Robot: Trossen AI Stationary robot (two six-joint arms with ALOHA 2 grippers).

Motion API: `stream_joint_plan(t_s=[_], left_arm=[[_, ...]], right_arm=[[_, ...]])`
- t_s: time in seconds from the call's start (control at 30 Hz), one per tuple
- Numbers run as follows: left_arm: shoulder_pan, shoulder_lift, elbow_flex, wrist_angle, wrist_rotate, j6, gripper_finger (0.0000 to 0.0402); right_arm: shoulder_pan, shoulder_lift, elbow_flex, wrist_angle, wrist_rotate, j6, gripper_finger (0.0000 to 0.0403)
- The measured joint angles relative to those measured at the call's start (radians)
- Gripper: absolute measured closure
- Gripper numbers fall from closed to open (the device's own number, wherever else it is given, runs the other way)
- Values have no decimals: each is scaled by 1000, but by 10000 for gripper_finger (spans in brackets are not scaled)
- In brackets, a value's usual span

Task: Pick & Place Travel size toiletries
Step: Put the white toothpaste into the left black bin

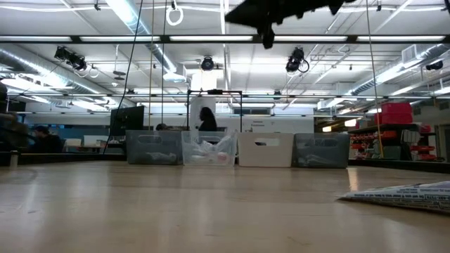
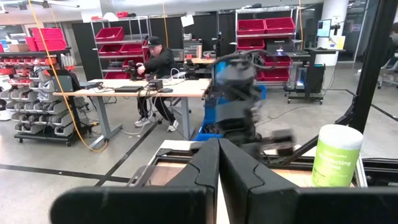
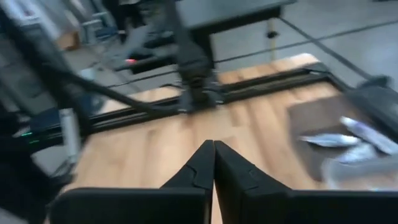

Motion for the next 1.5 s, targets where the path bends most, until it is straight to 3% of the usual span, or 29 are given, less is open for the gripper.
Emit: stream_joint_plan(t_s=[0.13, 0.5, 1.5], left_arm=[[0, 0, 0, -2, 0, 0, 384], [0, 0, 0, -4, -1, 18, 384], [0, 0, 0, 0, -1, 71, 384]], right_arm=[[107, -26, 0, -27, 7, 0, 398], [306, -27, 0, -100, 180, 17, 398], [577, -27, -40, -401, 183, 174, 396]])
